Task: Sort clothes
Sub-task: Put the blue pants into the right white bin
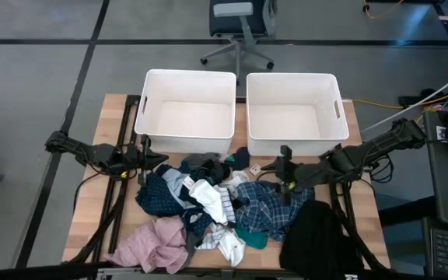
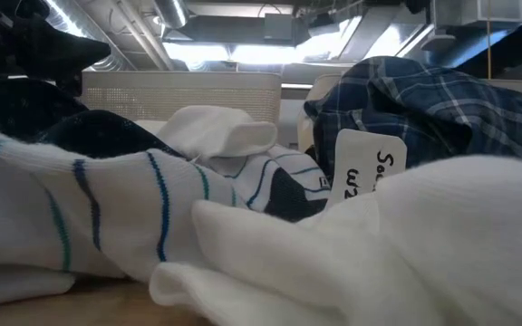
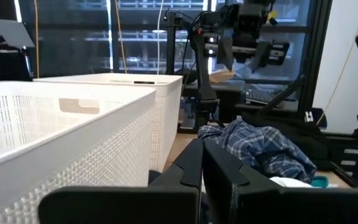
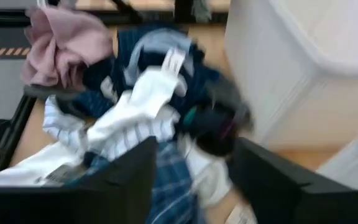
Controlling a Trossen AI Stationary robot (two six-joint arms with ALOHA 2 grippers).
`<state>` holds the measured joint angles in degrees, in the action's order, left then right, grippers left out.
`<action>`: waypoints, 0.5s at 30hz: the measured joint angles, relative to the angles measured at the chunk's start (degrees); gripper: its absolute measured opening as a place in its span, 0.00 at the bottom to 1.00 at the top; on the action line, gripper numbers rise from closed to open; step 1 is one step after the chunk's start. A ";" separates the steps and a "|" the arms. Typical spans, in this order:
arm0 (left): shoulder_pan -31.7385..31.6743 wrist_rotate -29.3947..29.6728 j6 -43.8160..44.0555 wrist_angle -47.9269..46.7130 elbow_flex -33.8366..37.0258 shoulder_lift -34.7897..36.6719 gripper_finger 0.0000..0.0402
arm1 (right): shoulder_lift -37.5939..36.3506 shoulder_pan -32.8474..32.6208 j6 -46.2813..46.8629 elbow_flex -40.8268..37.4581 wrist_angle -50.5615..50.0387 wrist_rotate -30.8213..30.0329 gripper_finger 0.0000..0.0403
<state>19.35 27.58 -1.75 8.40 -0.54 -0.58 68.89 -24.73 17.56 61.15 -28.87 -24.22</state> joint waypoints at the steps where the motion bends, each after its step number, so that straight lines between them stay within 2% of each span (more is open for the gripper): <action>1: 0.00 -0.01 0.18 -0.10 -0.02 0.00 0.00 | 0.82 0.00 2.52 0.39 -1.64 1.43 0.61; 4: -0.01 -0.03 0.23 -0.02 -0.01 0.00 0.00 | 3.74 0.00 7.34 0.52 -4.26 5.77 0.72; 7: 0.00 -0.03 0.23 0.00 -0.01 0.00 0.00 | 6.72 0.00 10.65 0.52 -6.47 7.97 0.78; 11: 0.00 -0.05 -0.07 0.02 -0.02 0.00 0.00 | 10.33 0.00 11.61 0.52 -8.72 9.57 0.80; 15: 0.00 -0.10 -0.29 0.22 -0.01 0.00 0.00 | 13.67 0.00 11.69 0.52 -10.04 13.80 0.79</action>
<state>19.35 27.49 -2.04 8.62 -0.55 -0.58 82.56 -24.73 29.26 61.67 -38.90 -10.42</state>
